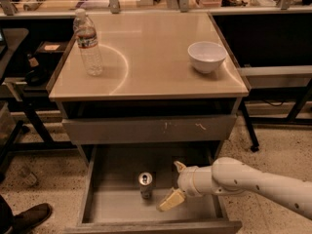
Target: Pick redbull can from middle drawer and place on counter
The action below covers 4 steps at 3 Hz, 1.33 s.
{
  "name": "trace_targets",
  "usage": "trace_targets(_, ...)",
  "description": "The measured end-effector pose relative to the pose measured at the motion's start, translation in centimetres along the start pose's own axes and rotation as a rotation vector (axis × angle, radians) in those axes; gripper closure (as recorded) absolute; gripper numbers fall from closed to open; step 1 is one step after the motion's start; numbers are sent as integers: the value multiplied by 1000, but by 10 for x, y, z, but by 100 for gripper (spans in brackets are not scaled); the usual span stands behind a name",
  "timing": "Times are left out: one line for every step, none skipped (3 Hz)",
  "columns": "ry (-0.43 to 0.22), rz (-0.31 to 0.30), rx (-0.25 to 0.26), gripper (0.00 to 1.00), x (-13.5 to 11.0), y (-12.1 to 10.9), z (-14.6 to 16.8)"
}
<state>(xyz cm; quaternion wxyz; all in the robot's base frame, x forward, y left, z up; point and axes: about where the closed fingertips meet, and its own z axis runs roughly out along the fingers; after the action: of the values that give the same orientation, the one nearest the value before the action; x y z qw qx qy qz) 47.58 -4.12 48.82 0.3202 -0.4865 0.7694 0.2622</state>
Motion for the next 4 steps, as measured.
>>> trace_targets(-37,-11,-6,0,-1,-5,23)
trace_targets(-89,-24,-35,0,-5,-15,60)
trace_targets(-98,-35,-40,0,-5,-8,68)
trace_targets(-126,-51,-50,0,-9,-8,83)
